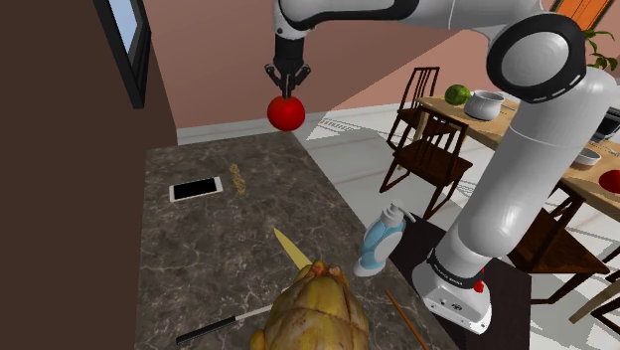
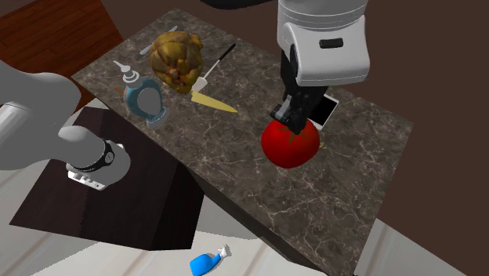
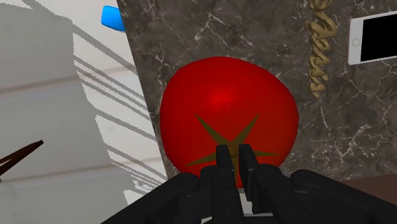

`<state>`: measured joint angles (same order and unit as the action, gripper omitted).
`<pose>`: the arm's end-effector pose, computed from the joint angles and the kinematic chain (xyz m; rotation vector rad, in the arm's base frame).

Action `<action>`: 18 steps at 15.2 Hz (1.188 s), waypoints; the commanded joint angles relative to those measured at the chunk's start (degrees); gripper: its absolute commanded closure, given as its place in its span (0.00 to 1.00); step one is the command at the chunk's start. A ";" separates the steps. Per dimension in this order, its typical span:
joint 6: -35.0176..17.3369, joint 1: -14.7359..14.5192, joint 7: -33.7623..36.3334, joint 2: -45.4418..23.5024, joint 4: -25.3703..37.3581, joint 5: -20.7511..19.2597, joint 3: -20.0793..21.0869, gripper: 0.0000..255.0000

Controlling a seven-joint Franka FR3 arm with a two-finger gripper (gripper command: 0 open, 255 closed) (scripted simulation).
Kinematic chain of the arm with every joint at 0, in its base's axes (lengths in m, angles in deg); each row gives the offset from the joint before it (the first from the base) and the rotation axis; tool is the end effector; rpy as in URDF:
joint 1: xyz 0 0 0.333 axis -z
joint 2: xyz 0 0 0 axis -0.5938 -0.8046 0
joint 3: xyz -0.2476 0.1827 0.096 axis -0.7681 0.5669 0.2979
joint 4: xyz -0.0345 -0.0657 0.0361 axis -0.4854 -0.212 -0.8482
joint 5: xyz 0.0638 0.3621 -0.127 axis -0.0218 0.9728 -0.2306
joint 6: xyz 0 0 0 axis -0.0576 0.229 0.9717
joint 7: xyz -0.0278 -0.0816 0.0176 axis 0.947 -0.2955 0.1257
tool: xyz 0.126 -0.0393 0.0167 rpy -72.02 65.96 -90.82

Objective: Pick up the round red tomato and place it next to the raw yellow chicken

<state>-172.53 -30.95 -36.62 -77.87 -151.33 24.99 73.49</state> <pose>0.5981 0.0369 0.5635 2.9275 -0.9394 0.2112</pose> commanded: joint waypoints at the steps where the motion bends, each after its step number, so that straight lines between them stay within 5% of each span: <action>1: 1.61 -0.01 -0.19 -0.17 1.78 0.00 0.00 1.00; 5: 4.79 -0.14 -0.42 -0.81 5.60 -0.08 0.07 1.00; 18: 5.03 -7.87 15.04 8.45 -5.02 0.75 7.66 1.00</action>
<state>-167.43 -38.13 -23.09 -69.71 -155.86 25.73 80.40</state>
